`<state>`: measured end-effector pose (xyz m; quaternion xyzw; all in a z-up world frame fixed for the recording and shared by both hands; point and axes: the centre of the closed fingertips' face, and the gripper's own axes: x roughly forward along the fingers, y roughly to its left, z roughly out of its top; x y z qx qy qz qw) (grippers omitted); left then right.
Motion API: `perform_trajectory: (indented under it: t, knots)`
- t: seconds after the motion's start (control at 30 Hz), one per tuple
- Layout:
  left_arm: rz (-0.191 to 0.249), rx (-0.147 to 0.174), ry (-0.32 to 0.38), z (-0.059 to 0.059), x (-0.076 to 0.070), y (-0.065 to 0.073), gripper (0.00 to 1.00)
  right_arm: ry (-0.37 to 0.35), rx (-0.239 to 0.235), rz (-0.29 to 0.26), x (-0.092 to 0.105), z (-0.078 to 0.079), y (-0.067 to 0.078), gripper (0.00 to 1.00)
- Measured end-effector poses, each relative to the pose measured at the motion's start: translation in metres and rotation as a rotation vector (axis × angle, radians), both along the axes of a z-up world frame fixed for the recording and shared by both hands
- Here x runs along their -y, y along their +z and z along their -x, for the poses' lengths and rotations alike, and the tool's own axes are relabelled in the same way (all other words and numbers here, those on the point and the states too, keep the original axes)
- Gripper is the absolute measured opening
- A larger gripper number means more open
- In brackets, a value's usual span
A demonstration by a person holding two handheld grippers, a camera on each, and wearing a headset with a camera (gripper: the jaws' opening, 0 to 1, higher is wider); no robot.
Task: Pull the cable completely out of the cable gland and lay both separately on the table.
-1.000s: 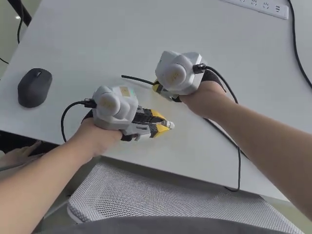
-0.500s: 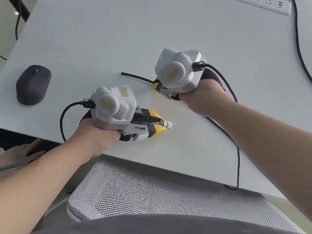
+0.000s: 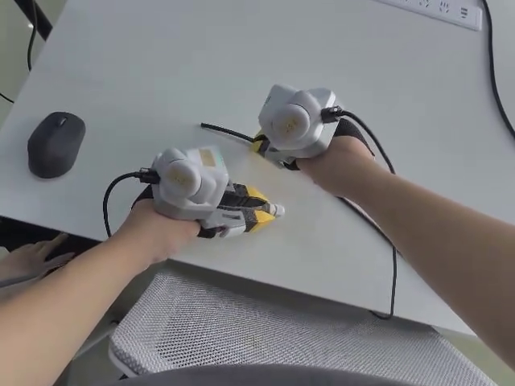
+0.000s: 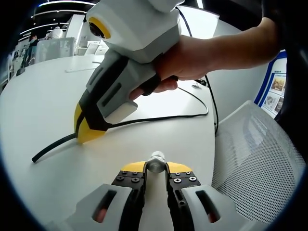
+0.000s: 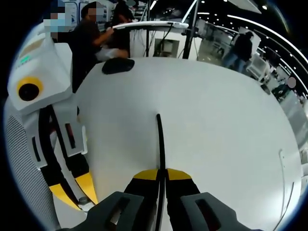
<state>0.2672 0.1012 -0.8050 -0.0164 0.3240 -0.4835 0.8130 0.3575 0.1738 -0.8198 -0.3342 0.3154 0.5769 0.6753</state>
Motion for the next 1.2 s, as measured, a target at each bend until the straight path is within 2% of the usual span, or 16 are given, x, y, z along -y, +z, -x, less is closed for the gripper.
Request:
perform_trajectory:
  t: [0.27,0.37,0.63,0.73,0.93,1.2]
  knots:
    - [-0.014,0.003,-0.004,-0.001,-0.001,-0.001,0.16,0.000,0.004,-0.003,0.000,-0.003,0.000,0.03]
    - [-0.038,0.007,-0.017,0.001,-0.002,-0.005,0.16,-0.008,0.002,-0.005,0.001,-0.004,0.000,0.05]
    - [-0.043,0.008,-0.017,0.001,0.000,-0.007,0.16,-0.033,-0.010,-0.014,0.002,-0.006,0.001,0.09]
    - [-0.050,0.010,-0.016,0.001,0.000,-0.008,0.16,-0.056,-0.016,-0.034,0.002,-0.007,0.005,0.12]
    - [-0.058,0.014,-0.012,0.002,0.000,-0.008,0.16,-0.070,-0.003,-0.065,0.004,-0.008,0.019,0.15]
    - [-0.079,0.029,0.010,0.001,-0.002,-0.004,0.21,-0.117,0.017,-0.138,0.020,-0.007,0.052,0.17]
